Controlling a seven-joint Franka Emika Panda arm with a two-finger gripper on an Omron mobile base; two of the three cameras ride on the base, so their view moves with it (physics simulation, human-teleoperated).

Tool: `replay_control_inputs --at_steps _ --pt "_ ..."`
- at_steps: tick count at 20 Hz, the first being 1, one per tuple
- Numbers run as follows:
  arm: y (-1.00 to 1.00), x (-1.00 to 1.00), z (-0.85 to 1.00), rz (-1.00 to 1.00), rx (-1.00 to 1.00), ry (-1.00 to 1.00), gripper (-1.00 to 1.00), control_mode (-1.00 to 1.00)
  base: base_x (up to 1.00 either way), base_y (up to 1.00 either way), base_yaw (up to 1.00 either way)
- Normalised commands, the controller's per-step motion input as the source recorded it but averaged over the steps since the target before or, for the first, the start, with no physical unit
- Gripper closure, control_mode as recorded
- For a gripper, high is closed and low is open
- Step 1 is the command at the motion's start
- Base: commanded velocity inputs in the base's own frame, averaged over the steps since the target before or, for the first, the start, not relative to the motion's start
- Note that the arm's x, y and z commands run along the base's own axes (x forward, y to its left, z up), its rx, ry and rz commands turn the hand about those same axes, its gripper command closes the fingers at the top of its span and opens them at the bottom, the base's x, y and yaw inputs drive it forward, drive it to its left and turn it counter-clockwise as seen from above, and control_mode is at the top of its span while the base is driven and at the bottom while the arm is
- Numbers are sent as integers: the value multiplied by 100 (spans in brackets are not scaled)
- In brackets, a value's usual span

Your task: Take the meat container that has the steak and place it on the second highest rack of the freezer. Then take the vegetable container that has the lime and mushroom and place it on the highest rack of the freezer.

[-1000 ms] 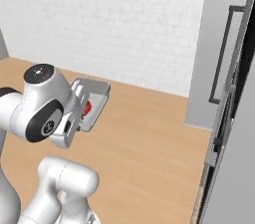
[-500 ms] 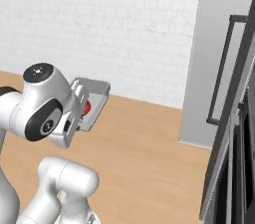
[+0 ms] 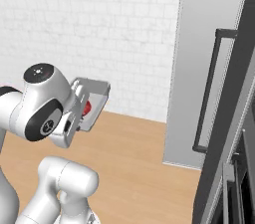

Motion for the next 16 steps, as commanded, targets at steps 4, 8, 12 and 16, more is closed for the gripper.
replay_control_inputs --at_steps 4,8,12,16 --pt "0 0 0 0 0 0 100 100 100 0 -19" --pt "0 0 0 0 0 0 100 100 100 1 -23" --pt "0 0 0 0 0 0 100 100 36 38 -54" --pt "0 0 0 0 0 0 100 100 7 46 -84"
